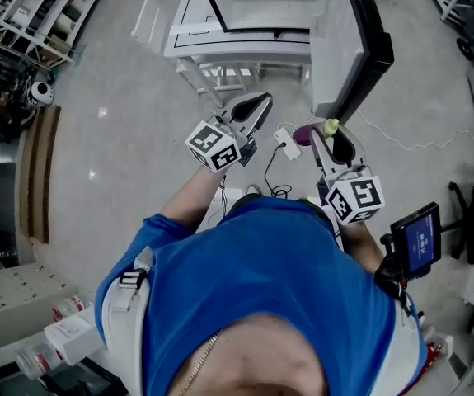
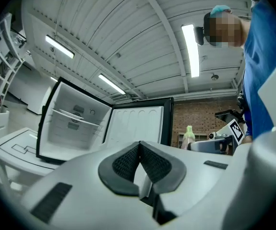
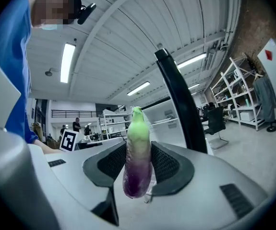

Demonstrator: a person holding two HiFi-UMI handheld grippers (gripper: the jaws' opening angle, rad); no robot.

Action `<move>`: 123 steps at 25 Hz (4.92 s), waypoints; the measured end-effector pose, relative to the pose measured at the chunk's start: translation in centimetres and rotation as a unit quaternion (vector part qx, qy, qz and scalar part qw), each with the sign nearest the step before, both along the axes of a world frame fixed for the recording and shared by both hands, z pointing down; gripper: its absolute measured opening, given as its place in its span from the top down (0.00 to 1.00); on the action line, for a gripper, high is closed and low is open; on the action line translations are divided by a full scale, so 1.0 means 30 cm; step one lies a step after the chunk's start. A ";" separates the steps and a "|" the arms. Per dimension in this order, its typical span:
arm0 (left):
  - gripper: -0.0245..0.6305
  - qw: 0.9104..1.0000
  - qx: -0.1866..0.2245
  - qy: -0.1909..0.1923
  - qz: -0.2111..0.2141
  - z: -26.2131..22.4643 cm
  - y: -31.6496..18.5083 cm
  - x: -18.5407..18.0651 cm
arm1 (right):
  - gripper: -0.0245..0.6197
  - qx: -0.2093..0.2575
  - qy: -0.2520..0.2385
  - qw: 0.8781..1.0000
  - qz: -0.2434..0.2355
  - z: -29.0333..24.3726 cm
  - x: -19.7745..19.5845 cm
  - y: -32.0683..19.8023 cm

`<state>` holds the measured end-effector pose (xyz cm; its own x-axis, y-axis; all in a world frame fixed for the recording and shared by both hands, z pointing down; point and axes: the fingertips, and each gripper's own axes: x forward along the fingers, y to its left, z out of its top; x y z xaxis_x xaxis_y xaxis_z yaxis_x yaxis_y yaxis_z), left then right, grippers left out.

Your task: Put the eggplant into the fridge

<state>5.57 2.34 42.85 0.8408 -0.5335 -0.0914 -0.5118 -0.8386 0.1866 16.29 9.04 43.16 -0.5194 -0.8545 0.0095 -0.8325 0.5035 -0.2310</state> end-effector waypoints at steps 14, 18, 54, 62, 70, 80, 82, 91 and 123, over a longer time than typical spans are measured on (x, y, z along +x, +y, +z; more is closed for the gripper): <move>0.95 0.993 -0.010 0.015 -0.113 0.018 -0.108 -0.464 | 0.71 0.020 0.018 0.998 -0.064 -0.031 -0.325 -0.298; 0.95 0.994 -0.002 0.016 -0.108 -0.001 -0.175 -0.565 | 0.71 0.026 0.021 0.998 -0.044 -0.050 -0.394 -0.394; 0.95 0.995 0.000 0.040 -0.090 -0.040 -0.375 -1.040 | 0.71 0.033 0.023 0.992 0.118 -0.091 -0.523 -0.848; 0.95 0.995 -0.008 0.036 -0.089 0.008 -0.616 -1.006 | 0.71 0.022 0.038 0.991 0.128 0.000 -0.468 -1.136; 0.95 0.996 -0.018 0.026 -0.080 0.024 -0.794 -0.960 | 0.71 0.016 0.131 0.984 0.121 0.097 -0.438 -1.371; 0.95 0.996 -0.030 0.014 -0.088 0.043 -0.935 -0.940 | 0.71 0.096 0.434 0.894 0.059 0.227 -0.508 -1.608; 0.95 0.995 -0.033 0.019 -0.093 0.044 -0.959 -0.945 | 0.71 0.105 0.466 0.877 0.047 0.252 -0.522 -1.647; 0.95 0.994 -0.043 0.010 -0.101 0.110 -1.089 -0.948 | 0.71 0.109 0.637 0.763 0.004 0.497 -0.512 -1.860; 0.95 0.987 -0.059 0.004 -0.147 0.116 -1.169 -1.016 | 0.71 0.003 0.769 0.637 -0.059 0.758 -0.454 -2.215</move>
<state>-24.90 -32.73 46.33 0.6468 -0.7624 -0.0194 -0.7287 -0.6253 0.2792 2.67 -57.41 65.90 0.0382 -0.8131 0.5809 -0.0289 0.5802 0.8140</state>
